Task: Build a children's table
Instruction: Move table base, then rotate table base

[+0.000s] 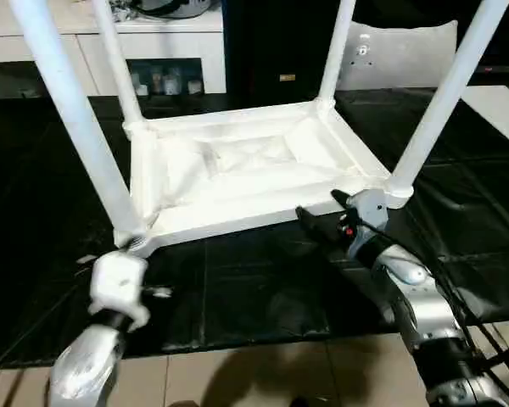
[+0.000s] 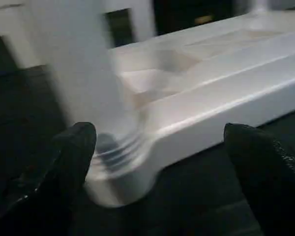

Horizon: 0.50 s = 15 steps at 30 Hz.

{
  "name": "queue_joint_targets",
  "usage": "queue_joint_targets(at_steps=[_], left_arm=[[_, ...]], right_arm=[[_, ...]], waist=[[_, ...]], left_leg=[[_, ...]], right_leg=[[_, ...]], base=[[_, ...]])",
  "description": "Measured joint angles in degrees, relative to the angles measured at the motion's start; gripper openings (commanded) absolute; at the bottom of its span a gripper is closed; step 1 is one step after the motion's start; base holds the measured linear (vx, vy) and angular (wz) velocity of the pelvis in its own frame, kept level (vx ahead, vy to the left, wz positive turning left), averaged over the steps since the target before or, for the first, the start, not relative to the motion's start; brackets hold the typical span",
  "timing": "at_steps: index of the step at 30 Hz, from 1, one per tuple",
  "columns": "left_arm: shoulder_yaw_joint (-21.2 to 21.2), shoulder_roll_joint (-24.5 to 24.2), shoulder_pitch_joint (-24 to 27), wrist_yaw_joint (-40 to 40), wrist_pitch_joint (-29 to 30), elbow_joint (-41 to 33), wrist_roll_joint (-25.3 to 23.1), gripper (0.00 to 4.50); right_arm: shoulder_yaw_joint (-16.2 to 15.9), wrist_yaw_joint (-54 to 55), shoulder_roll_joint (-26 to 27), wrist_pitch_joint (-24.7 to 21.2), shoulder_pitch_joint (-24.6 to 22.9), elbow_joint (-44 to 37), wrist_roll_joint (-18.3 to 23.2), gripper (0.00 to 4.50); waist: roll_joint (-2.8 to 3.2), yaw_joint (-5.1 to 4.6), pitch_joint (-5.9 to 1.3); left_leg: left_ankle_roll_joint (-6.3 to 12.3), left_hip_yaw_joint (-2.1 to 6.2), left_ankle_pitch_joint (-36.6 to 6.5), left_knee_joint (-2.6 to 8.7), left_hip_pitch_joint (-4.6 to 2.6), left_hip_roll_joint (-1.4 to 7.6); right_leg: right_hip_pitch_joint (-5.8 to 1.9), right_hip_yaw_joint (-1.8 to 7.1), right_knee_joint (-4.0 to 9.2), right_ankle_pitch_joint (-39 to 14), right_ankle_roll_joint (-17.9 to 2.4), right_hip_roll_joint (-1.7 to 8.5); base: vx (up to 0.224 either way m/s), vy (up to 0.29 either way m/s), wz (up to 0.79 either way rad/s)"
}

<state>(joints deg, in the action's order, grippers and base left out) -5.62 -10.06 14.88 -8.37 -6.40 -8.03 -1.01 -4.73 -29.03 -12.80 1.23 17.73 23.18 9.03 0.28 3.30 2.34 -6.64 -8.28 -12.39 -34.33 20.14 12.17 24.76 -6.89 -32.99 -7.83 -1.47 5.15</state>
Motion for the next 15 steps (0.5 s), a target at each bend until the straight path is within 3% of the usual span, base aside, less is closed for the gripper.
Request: queue_joint_targets(at_steps=[5,15], left_arm=[[-2.3,2.3,-0.1,4.1,-0.1,0.6,0.2,4.49],[-3.1,-3.5,-14.2,-1.7,-0.7,11.3,3.7,4.49]], right_arm=[[-0.3,1.2,-0.8,-3.3,-0.1,0.0,-1.8,4.50],[0.3,7.6,-0.9,-9.7,0.3,2.4,-4.1,4.50]], waist=[[-0.09,-0.07,0.02],[-0.09,0.22,0.00]], left_leg=[[0.00,0.04,0.0,0.02,0.01,-0.01],[-0.01,0.12,0.0,0.03,-0.02,-0.01]], right_leg=[[0.00,-0.02,0.00,0.0,0.0,-0.02],[-0.03,0.02,-0.12,0.0,0.0,-0.04]], base=[[0.000,0.000,0.00],[0.000,0.000,0.00]])
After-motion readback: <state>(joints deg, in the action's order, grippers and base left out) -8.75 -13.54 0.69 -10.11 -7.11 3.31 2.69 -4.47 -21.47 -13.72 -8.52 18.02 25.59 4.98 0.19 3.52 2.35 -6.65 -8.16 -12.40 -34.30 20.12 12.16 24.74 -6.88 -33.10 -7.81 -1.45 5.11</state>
